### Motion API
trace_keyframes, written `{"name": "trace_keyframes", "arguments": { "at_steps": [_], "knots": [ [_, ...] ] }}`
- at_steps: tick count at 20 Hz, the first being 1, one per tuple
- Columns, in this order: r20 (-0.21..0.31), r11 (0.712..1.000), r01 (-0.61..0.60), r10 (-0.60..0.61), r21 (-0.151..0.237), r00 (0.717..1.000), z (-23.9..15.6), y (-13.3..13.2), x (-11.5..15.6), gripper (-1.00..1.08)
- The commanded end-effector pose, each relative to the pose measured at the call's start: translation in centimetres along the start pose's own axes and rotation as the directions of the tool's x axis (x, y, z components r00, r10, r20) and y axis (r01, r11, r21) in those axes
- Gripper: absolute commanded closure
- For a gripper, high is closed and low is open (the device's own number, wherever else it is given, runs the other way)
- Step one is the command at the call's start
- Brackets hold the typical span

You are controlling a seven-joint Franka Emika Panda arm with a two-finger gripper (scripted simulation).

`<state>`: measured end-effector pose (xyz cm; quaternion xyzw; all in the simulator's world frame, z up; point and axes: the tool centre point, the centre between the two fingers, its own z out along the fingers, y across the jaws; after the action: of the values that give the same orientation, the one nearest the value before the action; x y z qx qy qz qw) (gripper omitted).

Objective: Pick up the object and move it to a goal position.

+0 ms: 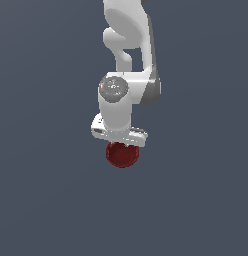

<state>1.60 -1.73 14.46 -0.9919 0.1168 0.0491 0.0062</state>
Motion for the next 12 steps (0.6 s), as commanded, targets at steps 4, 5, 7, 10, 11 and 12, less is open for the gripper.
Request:
{"name": "trace_keyframes", "arguments": {
  "at_steps": [4,5,7,10,11,12],
  "knots": [
    [0.048,0.987,-0.161,0.161,0.011,0.986,0.6,0.1,1.9,-0.20],
    [0.058,0.981,-0.192,0.191,0.012,0.980,0.7,0.1,2.2,-0.20],
    [0.077,0.968,-0.252,0.251,0.012,0.965,1.0,0.1,2.9,-0.20],
    [0.107,0.941,-0.339,0.337,0.009,0.936,1.4,0.1,3.8,-0.20],
    [0.117,0.930,-0.367,0.364,0.007,0.924,1.5,0.1,4.1,-0.20],
    [0.127,0.919,-0.395,0.391,0.005,0.912,1.7,0.0,4.4,-0.20]
  ]
}}
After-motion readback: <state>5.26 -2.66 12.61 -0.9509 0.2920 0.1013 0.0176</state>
